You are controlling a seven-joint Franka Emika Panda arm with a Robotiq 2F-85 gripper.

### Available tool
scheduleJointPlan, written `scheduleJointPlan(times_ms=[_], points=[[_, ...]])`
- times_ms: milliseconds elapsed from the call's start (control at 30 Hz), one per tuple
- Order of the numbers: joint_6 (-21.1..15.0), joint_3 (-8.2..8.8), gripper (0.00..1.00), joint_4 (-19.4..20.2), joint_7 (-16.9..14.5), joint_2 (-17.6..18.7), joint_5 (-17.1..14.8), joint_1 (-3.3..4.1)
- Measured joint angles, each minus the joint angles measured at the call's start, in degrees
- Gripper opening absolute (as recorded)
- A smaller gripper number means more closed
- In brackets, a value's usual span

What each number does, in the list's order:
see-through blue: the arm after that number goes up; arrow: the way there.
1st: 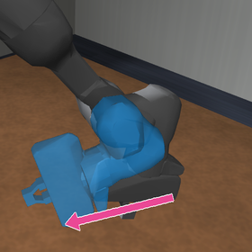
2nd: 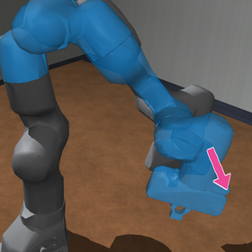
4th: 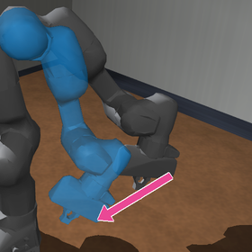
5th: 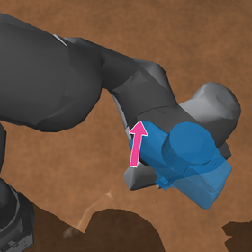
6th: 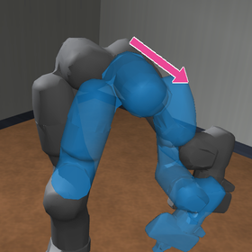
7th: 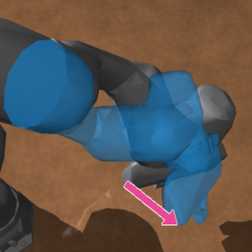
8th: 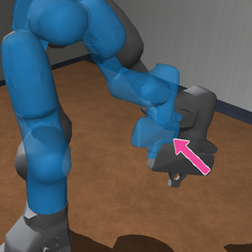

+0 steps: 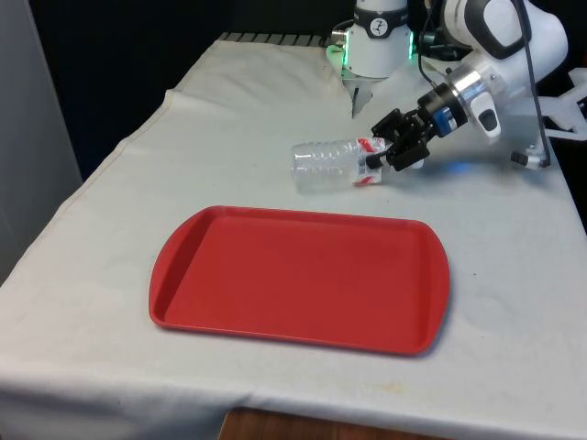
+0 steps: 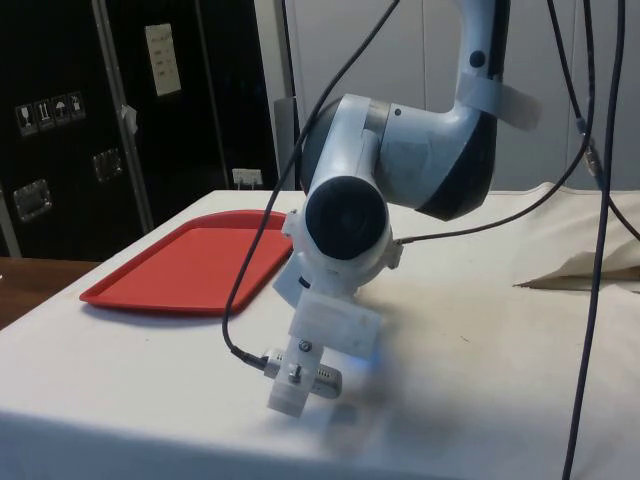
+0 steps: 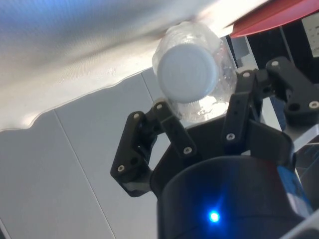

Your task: Place the bottle upright on the tray.

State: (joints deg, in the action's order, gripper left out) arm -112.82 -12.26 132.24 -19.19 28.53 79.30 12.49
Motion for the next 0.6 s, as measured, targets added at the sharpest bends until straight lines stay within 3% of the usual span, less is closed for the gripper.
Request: scheduleJointPlan(times_ms=[367,600], points=[[0.17,-0.06,0.33,-0.11,-0.11,-0.17,-0.11,0.06],[0.23,-0.06,0.33,0.92,-2.58,-3.61,-1.83,0.06]])
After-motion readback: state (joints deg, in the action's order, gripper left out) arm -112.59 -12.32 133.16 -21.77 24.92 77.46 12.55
